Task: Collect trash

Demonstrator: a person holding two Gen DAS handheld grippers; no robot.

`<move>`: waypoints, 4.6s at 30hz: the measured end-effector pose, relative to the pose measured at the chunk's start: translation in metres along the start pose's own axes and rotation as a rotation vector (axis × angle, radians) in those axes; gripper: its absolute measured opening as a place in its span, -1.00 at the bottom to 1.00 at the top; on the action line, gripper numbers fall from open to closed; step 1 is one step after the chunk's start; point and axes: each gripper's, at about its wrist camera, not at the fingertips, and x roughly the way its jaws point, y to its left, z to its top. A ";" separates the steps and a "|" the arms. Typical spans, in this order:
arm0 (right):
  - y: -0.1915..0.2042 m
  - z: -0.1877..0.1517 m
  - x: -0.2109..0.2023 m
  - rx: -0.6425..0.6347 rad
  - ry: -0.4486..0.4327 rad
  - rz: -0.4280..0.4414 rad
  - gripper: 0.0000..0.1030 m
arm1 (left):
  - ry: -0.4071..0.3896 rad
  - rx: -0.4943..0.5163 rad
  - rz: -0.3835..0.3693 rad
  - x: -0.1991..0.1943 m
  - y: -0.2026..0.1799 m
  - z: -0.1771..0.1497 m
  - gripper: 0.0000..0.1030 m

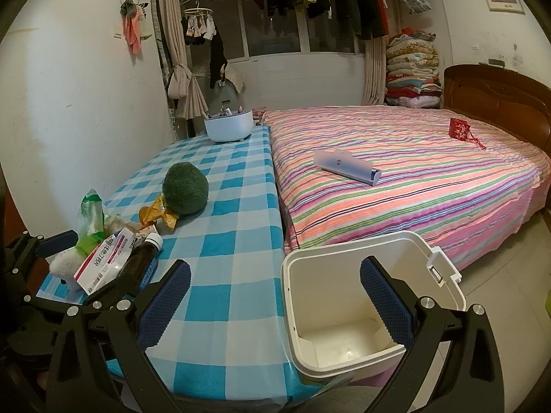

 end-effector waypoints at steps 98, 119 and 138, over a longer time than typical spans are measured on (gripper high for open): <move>0.169 0.044 0.089 -0.317 0.000 0.490 0.86 | 0.161 -0.283 -0.183 0.061 0.199 -0.083 0.07; 0.255 0.039 0.181 -0.360 0.211 0.599 0.53 | 0.149 -0.432 0.014 0.062 0.229 -0.085 -0.32; 0.213 0.044 0.169 -0.280 0.171 0.620 -0.45 | 0.049 -0.490 0.061 0.034 0.223 -0.056 -0.32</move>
